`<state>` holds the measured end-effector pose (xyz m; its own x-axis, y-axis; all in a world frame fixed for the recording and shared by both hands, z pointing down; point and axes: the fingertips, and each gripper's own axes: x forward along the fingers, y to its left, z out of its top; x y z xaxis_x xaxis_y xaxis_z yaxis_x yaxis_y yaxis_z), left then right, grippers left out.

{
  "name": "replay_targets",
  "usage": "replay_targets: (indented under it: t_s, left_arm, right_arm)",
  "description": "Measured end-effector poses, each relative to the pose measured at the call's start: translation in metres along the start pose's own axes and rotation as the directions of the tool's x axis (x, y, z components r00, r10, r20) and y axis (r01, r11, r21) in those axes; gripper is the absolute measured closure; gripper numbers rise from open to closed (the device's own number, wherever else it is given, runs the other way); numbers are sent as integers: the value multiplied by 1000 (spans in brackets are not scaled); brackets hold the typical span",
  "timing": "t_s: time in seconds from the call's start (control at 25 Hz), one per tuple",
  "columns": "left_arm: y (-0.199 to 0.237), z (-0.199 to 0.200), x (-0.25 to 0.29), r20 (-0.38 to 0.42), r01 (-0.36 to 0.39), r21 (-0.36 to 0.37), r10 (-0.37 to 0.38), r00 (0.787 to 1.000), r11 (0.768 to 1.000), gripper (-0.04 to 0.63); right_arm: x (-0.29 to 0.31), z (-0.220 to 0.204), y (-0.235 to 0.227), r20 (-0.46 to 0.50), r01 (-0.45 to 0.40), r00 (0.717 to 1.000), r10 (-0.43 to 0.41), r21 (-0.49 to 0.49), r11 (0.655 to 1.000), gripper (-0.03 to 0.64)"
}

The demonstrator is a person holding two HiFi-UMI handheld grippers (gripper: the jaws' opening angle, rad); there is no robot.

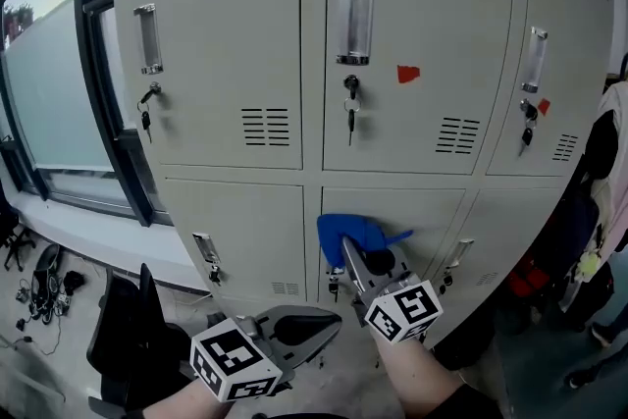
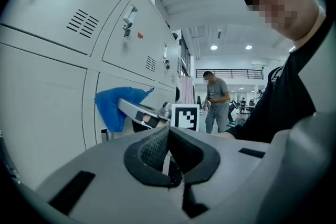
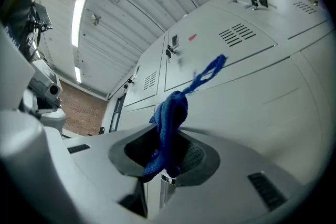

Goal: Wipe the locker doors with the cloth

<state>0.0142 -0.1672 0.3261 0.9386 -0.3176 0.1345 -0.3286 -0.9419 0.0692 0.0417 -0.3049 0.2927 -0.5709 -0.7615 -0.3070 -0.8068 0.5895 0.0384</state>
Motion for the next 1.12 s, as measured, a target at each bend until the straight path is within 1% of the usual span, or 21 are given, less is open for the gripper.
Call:
replay_targets:
  t_s: [0.2,0.4,0.6,0.72,0.84,0.96,1.12]
  left_arm:
    - [-1,-2,-9,-6,-13,4,13,1000,1000,589]
    - [-6,-1,-1,-1,3,6,-3,1000,1000,589]
    - [-18,-4,19,-6,43,0,-43,999,999,589]
    - [-24,-5,32,-7,65,-4,-65,998,998,589]
    - [-32,-6,47,-8,91,-7,-91,996,996,589]
    - [-39,-8,58,-6,112,-10,-113,994,994,589]
    - [-47,-8,66,-1,132,-15,-132,991,991,589]
  right_arm:
    - [-5,-3,-14,-1,41,999,-41,-2,999,525]
    - [-35,1,-53,-7,128,992,-128,-15,992,525]
    - [-75,9,-97,-8,225,974,-225,-23,974,525]
    - [-99,12,-124,-12,282,959,-283,-24,959,525]
    - [-122,15,-147,-13,335,942,-335,-4,942,525]
    - [-138,17,-164,-16,370,929,-369,16,929,525]
    - [-149,17,-171,-27,391,920,-390,26,920,525]
